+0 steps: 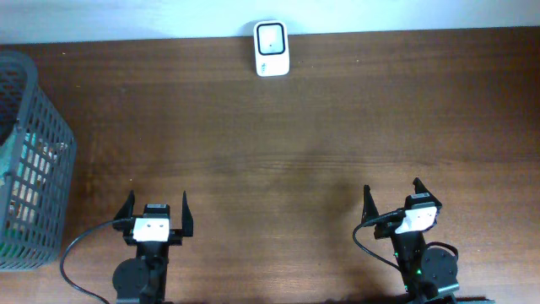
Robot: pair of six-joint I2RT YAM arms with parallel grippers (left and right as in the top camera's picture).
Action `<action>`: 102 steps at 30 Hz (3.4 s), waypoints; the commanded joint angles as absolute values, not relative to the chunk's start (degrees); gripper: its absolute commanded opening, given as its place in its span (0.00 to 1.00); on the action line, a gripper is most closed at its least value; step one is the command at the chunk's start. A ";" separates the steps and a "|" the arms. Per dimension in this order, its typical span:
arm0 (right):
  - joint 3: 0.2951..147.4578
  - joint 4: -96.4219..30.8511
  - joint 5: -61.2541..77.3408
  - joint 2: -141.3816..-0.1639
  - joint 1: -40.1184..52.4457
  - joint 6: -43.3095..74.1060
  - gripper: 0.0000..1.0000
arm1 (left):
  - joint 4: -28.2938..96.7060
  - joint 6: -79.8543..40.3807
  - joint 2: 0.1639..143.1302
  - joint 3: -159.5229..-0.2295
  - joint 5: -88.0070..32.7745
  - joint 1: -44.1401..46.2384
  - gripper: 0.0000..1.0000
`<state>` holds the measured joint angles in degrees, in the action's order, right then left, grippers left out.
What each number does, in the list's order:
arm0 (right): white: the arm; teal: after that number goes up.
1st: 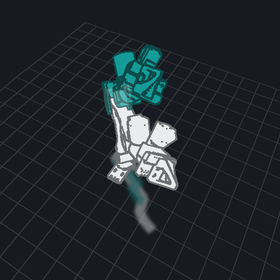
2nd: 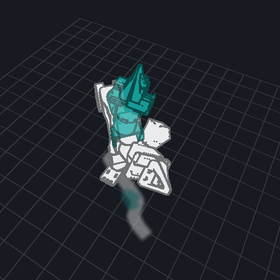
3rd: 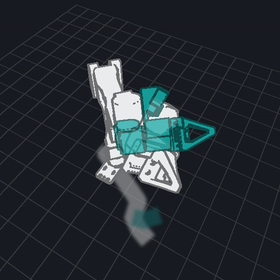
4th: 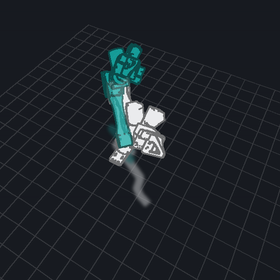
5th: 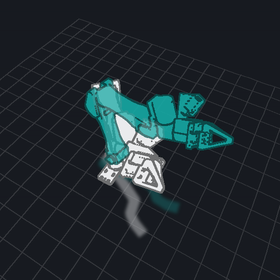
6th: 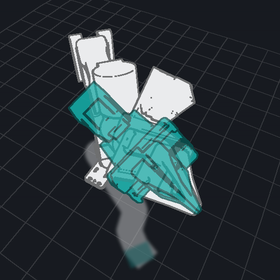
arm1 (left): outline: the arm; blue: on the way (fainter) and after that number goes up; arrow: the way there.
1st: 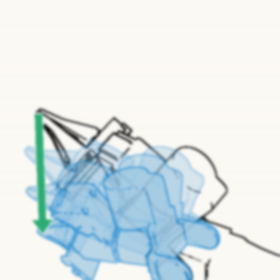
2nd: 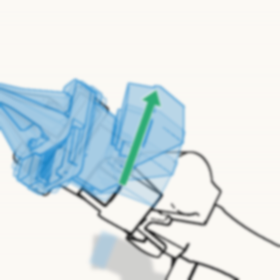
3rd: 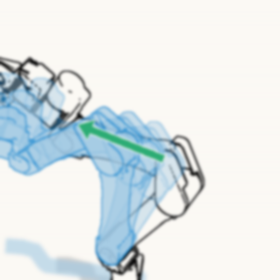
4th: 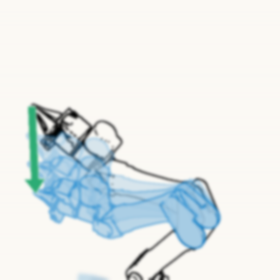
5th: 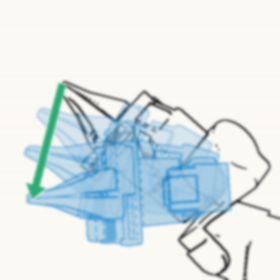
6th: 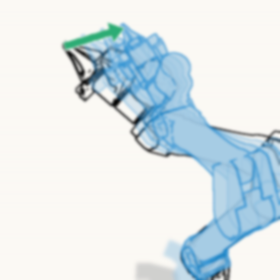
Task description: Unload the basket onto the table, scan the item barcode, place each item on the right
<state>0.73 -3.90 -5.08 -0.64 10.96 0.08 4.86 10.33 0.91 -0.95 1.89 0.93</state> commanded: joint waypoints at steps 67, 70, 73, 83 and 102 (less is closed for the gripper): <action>0.32 -4.19 -5.17 -0.36 11.22 0.43 0.98 | 3.73 11.46 0.80 -0.54 8.43 0.56 0.99; 0.32 -4.19 -5.15 -0.36 11.22 0.43 0.98 | 3.66 11.42 0.80 -0.86 8.43 0.56 0.99; 0.32 -4.19 -5.15 -0.36 11.22 0.43 0.98 | 3.88 10.55 0.89 -2.37 8.43 0.56 0.99; 0.32 -4.19 -5.17 -0.36 11.22 0.43 0.98 | 3.42 9.93 23.81 -20.86 8.49 0.56 0.99; 0.32 -4.19 -5.15 -0.36 11.22 0.43 0.98 | 37.39 -0.43 53.95 -66.11 1.02 0.56 0.99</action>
